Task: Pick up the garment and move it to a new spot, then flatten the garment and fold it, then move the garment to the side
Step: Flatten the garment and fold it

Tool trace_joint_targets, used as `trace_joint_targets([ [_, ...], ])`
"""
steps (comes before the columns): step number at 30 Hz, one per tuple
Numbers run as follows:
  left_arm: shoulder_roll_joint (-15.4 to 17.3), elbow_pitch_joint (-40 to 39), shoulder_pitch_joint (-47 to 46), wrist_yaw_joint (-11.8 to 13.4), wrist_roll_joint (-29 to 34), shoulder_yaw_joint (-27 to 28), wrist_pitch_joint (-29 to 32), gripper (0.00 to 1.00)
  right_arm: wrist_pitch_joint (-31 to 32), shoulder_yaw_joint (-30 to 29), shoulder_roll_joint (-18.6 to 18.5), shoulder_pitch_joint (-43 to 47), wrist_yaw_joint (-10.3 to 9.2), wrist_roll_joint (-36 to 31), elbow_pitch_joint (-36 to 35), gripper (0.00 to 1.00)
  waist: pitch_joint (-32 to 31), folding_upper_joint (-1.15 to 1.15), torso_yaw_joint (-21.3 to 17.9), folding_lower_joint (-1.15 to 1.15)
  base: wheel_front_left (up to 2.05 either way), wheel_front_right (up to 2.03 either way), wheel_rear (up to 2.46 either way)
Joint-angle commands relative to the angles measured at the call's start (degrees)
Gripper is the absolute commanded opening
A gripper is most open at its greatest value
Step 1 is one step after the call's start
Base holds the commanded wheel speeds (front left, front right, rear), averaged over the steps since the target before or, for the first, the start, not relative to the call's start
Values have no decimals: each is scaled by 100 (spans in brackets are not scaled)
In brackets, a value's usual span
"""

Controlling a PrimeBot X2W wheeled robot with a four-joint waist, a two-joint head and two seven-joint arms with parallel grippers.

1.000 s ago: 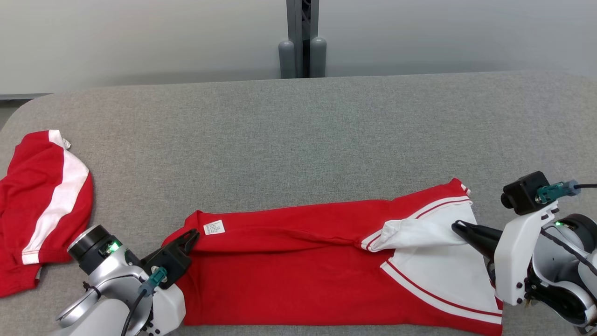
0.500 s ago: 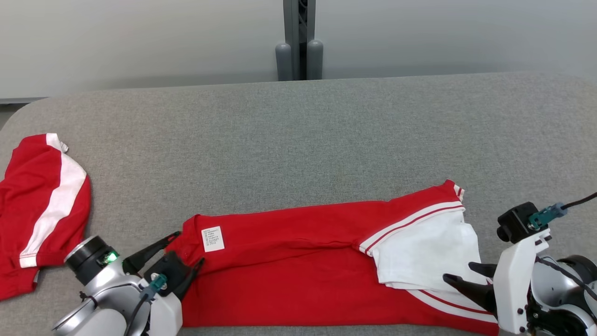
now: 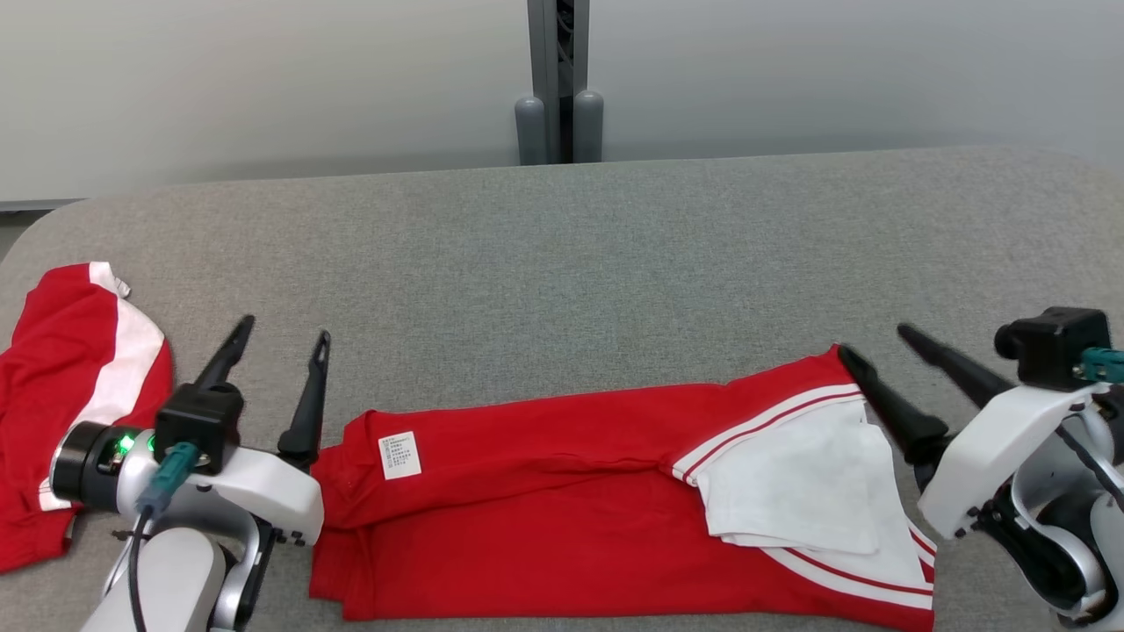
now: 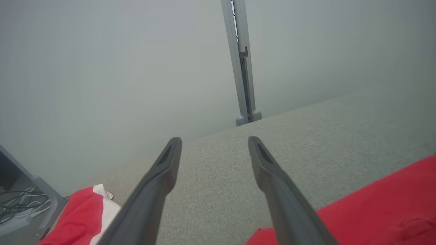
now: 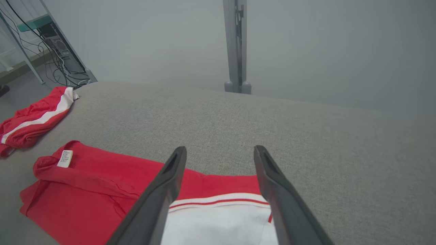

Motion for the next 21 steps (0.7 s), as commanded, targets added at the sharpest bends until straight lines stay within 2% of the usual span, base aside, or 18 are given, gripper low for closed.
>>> trace_joint_targets([
  [1, -107, -73, 80, 132, -158, 147, -159, 100, -366, -60, 29, -114, 1, -186, 34, 100, -6, 0, -4, 0, 0, 0, 0],
  [6, -566, -196, 333, 415, -597, 590, -742, 100, -1761, -207, 535, -29, 2, -561, 252, 100, -50, 0, -34, 0, 0, 0, 0],
  [9, -772, -209, 520, 519, -565, 764, -897, 100, -2498, -261, 830, 44, 2, -860, 418, 100, -65, 0, -64, 0, 0, 0, 0],
  [12, -1021, -402, 676, 518, -431, 1023, -928, 100, -3095, -268, 1037, 88, 2, -1266, 609, 100, -71, 0, -88, 0, 0, 0, 0],
  [15, -1303, -698, 996, 386, -171, 1309, -928, 100, -3458, -401, 1254, 210, 1, -1503, 875, 100, -85, 0, -109, 0, 0, 0, 0],
  [21, -1754, -853, 1484, -147, 512, 1818, -931, 100, -3765, -462, 1499, 242, 1, -1822, 1372, 100, -100, 0, -143, 0, 0, 0, 0],
])
